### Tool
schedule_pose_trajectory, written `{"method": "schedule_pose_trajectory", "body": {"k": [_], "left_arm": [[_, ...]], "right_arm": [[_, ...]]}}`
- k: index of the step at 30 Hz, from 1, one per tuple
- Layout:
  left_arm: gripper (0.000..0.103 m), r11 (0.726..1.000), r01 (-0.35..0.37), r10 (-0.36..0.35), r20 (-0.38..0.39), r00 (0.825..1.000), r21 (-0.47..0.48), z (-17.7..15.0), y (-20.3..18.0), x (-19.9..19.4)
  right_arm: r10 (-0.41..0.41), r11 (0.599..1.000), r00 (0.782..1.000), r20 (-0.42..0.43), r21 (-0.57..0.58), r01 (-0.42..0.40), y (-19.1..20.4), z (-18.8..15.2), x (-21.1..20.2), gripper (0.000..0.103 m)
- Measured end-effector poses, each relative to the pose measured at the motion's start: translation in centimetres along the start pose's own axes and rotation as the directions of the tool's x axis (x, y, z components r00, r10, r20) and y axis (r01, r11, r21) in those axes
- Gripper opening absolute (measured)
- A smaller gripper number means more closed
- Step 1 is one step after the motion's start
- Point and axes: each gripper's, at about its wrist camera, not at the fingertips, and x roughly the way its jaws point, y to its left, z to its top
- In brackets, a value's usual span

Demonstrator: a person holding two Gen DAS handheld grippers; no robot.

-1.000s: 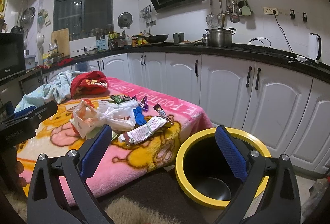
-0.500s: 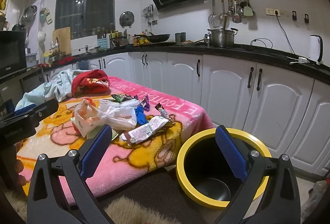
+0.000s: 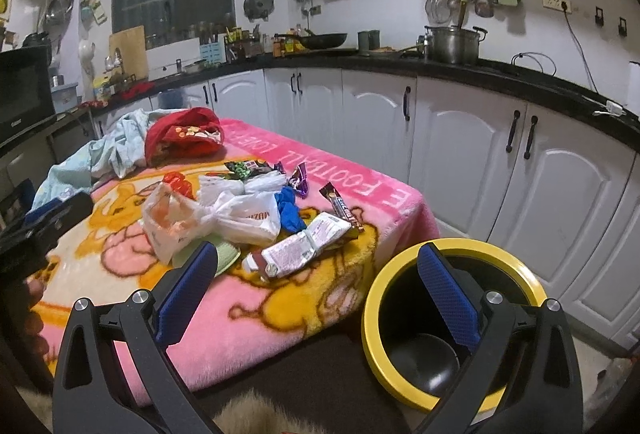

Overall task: Collect trash
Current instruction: 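Grasp the white plastic bag with the left gripper while the right grasps the white wrapper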

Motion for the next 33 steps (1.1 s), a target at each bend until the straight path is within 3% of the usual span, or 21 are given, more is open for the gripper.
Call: {"method": "schedule_pose_trajectory", "body": {"k": [5, 11, 19, 23, 26, 33], "left_arm": [[0.093, 0.996, 0.083, -0.082, -0.044, 0.996, 0.022, 0.5, 0.0, 1.6], [0.093, 0.992, 0.121, -0.117, -0.118, 0.986, 0.034, 0.7, -0.3, 5.0], [0.091, 0.991, 0.133, -0.129, -0.201, 0.971, 0.005, 0.1, 0.2, 9.0], [0.081, 0.99, 0.144, -0.137, -0.227, 0.964, 0.015, 0.1, 0.1, 9.9], [0.073, 0.988, 0.155, -0.148, -0.244, 0.958, 0.013, 0.1, 0.1, 10.6], [0.056, 0.983, 0.178, -0.157, -0.282, 0.946, 0.048, -0.6, -0.5, 11.5]], "right_arm": [[-0.001, 1.0, 0.999, -0.043, 0.029, 0.003, -0.4, 1.1, 3.3, 0.097], [-0.02, 0.997, 0.991, -0.132, 0.068, 0.029, -2.3, 1.2, 7.8, 0.097], [0.03, 0.989, 0.971, -0.236, 0.15, 0.006, -3.0, 0.6, 12.8, 0.097], [0.051, 0.985, 0.965, -0.256, 0.171, -0.007, -2.7, 0.6, 14.8, 0.095], [0.072, 0.983, 0.958, -0.278, 0.181, -0.021, -2.4, 0.7, 16.1, 0.085], [0.115, 0.956, 0.924, -0.365, 0.292, -0.004, -2.9, -0.4, 18.3, 0.076]]}}
